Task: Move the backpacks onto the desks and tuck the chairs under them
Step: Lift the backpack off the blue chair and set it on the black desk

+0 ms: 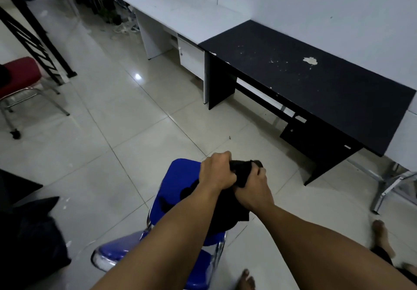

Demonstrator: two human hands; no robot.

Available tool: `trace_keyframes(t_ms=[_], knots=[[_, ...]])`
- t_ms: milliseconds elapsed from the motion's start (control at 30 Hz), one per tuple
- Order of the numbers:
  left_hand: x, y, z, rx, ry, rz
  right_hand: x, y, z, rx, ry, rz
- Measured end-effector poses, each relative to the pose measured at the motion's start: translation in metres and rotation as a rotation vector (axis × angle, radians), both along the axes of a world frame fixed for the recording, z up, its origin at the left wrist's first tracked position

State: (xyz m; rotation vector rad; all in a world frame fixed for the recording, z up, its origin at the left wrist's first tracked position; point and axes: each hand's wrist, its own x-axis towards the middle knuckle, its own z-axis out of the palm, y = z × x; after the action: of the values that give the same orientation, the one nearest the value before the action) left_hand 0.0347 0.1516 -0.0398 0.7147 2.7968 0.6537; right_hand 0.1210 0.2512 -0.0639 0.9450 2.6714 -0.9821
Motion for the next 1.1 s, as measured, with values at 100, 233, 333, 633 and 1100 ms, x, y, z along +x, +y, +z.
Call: trace_keyframes(t_ms=[100,233,333,633,1100], knots=[[0.013,0.031,0.002,0.082,-0.015,0.143,0.005,0.015,0.009,-0.028,0.096,0.129],[0.023,0.069,0.002,0.267,-0.072,0.289,0.009,0.04,0.015,-0.111,0.143,0.189],[0.027,0.089,0.001,0.396,-0.083,0.333,0.006,0.054,0.017,-0.078,0.205,0.063],[0.0,0.151,0.028,0.708,-0.174,0.269,-0.03,0.132,0.046,0.036,0.381,-0.138],[-0.175,0.231,0.07,0.411,-0.287,0.038,-0.113,0.264,0.123,0.108,0.634,-0.184]])
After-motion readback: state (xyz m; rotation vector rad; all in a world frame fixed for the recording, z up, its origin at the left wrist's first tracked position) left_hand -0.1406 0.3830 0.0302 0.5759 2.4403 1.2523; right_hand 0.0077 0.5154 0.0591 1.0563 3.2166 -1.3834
